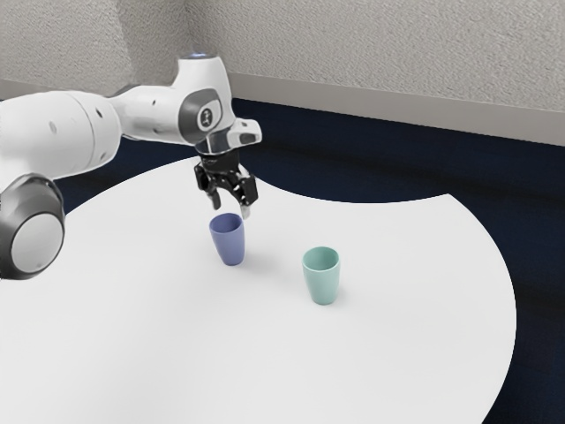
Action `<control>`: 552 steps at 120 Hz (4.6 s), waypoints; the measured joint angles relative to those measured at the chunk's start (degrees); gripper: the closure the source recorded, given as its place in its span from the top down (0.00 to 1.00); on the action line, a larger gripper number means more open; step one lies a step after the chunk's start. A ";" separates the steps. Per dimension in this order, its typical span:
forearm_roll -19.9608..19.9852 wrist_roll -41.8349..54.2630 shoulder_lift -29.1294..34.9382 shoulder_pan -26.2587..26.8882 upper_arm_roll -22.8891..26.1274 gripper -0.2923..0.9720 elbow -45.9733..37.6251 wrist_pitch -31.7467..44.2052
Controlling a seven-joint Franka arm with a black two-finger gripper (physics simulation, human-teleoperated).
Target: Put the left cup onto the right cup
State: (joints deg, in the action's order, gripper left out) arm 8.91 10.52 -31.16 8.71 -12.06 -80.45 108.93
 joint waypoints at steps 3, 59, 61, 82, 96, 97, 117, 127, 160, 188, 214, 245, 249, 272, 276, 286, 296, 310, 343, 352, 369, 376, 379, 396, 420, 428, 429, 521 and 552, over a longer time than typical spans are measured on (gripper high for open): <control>-0.04 0.01 -0.16 0.00 0.01 0.64 0.00 0.20; -0.36 0.12 -3.56 0.00 0.01 0.56 0.00 5.27; -0.37 0.13 -3.64 0.00 0.02 0.56 0.00 5.47; -0.38 0.18 -4.81 0.00 0.01 0.56 -0.09 6.80; -0.38 0.19 -5.36 0.00 0.02 0.56 -0.16 7.23; -0.38 0.19 -5.39 0.00 0.02 0.56 -0.16 7.25; -0.39 0.17 -6.24 0.00 0.02 0.56 -0.17 7.60; -0.43 0.16 -6.59 0.00 0.02 0.55 -0.24 7.96; -0.40 0.07 -7.50 0.00 0.02 0.46 -0.26 8.67; -0.35 -0.08 -7.49 0.04 0.02 0.24 -0.34 8.85; -0.47 -0.16 -7.42 0.01 0.02 0.17 -0.35 8.92; -0.28 -0.33 -7.10 0.00 0.02 0.15 -0.39 9.01; -0.26 -0.35 -7.07 0.00 0.02 0.15 -0.45 9.01; -0.38 -0.56 -6.11 0.00 -0.06 0.15 -0.60 8.66; -0.43 -0.60 -5.79 0.00 -0.06 0.15 -0.61 8.53; -0.60 -0.69 -4.94 0.06 -0.06 0.15 -0.68 8.24; -0.73 -0.78 -3.51 0.14 0.01 0.15 -0.89 7.63; -0.90 -0.87 -1.65 0.37 0.04 0.15 -0.96 6.07; -1.61 -0.97 2.77 2.61 0.41 0.15 -1.04 2.11; -2.22 -1.00 4.30 3.68 0.45 0.15 -1.42 1.26; -2.86 -1.06 6.86 5.57 0.47 0.15 -2.22 0.27; -2.99 -1.08 7.69 6.32 0.47 0.15 -2.58 0.04; -3.06 -1.09 7.97 6.61 0.47 0.15 -2.71 -0.05; -3.95 -1.13 9.64 8.34 0.47 0.15 -2.94 -0.65; -4.80 -1.16 10.53 10.22 0.58 0.15 -2.65 -1.55; -4.97 -1.17 10.54 10.93 0.62 0.15 -2.41 -1.70; -4.98 -1.17 10.55 11.02 0.63 0.15 -2.38 -1.71; -8.34 -2.44 9.56 13.99 6.24 0.15 -1.67 -1.15; -8.81 -3.35 7.76 14.39 6.86 0.15 -1.62 0.36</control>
State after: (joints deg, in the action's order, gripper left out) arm 0.10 7.17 -23.40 23.09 -5.19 -82.07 109.29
